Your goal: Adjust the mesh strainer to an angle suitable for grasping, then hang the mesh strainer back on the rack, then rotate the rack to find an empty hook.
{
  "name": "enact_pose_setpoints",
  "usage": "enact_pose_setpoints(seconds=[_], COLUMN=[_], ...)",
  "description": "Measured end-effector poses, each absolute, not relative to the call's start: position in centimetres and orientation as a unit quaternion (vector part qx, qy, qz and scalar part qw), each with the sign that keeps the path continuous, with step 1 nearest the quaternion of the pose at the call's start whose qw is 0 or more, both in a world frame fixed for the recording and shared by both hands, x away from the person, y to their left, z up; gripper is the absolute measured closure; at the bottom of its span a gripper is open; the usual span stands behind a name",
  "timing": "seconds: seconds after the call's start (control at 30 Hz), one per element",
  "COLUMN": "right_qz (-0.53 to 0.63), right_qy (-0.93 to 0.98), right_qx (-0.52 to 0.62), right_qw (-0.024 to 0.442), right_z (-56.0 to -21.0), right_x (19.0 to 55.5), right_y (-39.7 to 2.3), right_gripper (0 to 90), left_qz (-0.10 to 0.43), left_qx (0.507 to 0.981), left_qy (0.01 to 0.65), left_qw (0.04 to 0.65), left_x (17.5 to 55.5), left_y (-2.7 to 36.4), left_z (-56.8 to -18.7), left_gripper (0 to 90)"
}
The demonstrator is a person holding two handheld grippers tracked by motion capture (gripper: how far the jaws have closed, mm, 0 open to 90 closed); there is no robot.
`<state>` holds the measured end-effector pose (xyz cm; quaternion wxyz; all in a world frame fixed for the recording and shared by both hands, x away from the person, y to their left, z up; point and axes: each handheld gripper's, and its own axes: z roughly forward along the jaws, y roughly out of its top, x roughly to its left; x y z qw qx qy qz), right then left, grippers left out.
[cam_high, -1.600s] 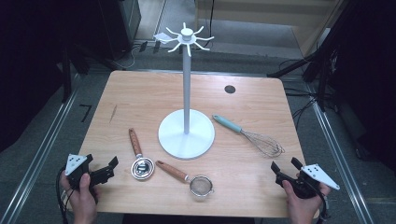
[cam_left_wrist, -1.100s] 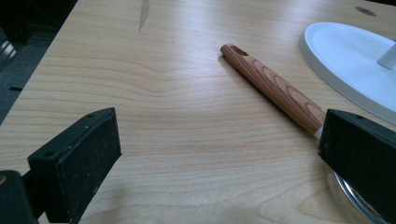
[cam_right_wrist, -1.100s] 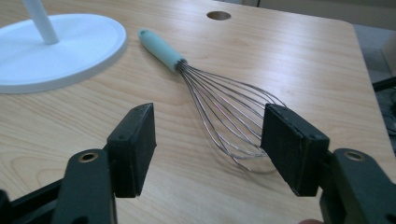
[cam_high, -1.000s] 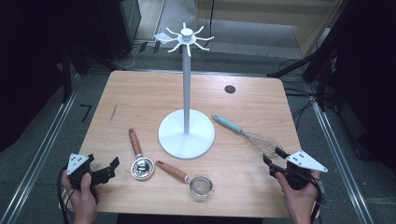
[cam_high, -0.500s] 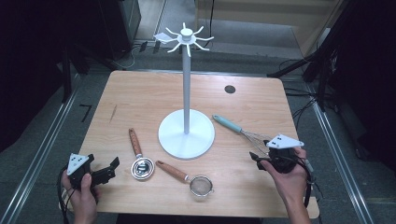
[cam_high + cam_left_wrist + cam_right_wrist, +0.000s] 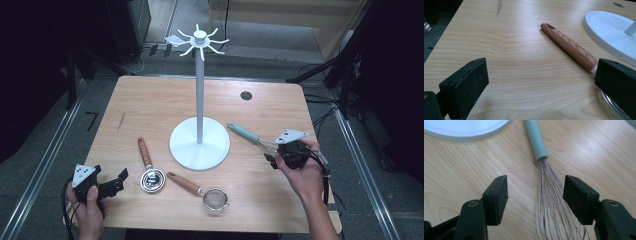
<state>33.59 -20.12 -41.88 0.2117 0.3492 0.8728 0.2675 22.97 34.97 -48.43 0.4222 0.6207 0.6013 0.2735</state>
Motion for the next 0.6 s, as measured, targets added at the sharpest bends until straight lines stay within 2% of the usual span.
enact_pose_setpoints(seconds=[0.6], right_qz=[0.209], right_qy=[0.901], right_qx=[0.331], right_qw=[0.188], right_z=[-41.0], right_x=[37.7], right_y=[-18.5], right_gripper=[42.0], left_qz=[0.272], left_qx=[0.621], left_qy=[0.601], left_qw=[0.422], left_x=[23.0], left_y=[35.0], left_z=[-48.4], left_gripper=[0.0])
